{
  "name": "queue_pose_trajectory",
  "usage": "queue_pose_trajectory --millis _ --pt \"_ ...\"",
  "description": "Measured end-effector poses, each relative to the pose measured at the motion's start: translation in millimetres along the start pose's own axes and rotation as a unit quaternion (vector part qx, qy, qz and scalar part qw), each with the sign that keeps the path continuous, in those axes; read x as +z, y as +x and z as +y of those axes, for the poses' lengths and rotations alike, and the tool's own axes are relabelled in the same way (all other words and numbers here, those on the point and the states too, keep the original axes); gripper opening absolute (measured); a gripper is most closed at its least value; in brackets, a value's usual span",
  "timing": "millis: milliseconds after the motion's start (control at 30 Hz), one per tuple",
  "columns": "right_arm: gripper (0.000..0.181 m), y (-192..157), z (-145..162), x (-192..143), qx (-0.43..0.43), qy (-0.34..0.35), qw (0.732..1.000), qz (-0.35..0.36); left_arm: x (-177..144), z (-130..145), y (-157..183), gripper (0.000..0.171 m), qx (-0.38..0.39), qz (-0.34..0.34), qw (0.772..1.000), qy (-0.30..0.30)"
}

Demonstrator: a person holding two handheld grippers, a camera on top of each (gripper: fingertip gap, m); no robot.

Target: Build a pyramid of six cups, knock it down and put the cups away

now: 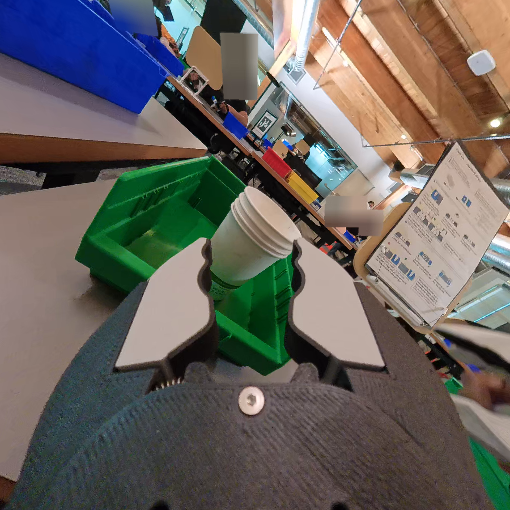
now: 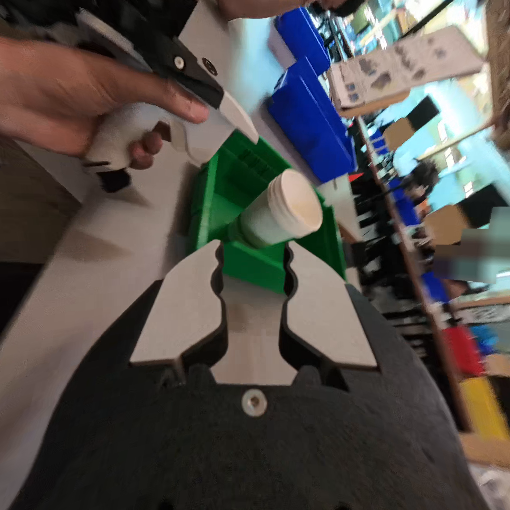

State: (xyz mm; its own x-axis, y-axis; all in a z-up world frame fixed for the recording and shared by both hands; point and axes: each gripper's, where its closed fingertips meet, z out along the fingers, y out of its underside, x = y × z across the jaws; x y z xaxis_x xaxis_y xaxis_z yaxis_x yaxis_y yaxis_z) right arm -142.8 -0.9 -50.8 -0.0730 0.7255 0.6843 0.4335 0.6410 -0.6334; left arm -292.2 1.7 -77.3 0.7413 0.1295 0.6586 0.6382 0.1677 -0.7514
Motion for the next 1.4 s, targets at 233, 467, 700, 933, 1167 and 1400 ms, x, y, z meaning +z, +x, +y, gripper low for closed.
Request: queue_pose_trajectory --millis 233,467,700,933,1167,1400 --pt "0.031 39 -14 101 -0.052 -0.03 0.998 -0.024 18 -6 -8 0.053 0.01 -0.011 1.0 0.002" --pt "0.016 43 0 140 0.047 -0.054 0.992 -0.103 29 -8 -18 0.053 -0.011 -0.005 1.0 -0.003" --pt "0.003 45 4 146 0.044 -0.068 0.992 -0.102 29 -11 -18 0.05 -0.041 0.0 0.999 0.006" --pt "0.003 107 -31 112 0.098 0.031 0.995 -0.004 24 -22 -6 0.05 -0.019 0.015 0.999 0.035" --pt "0.004 177 -57 0 0.18 0.173 0.957 0.147 22 -22 60 0.05 0.0 0.151 0.986 0.07" --pt "0.003 175 -25 -109 0.311 0.256 0.894 0.195 14 28 190 0.064 -0.031 0.344 0.938 -0.001"
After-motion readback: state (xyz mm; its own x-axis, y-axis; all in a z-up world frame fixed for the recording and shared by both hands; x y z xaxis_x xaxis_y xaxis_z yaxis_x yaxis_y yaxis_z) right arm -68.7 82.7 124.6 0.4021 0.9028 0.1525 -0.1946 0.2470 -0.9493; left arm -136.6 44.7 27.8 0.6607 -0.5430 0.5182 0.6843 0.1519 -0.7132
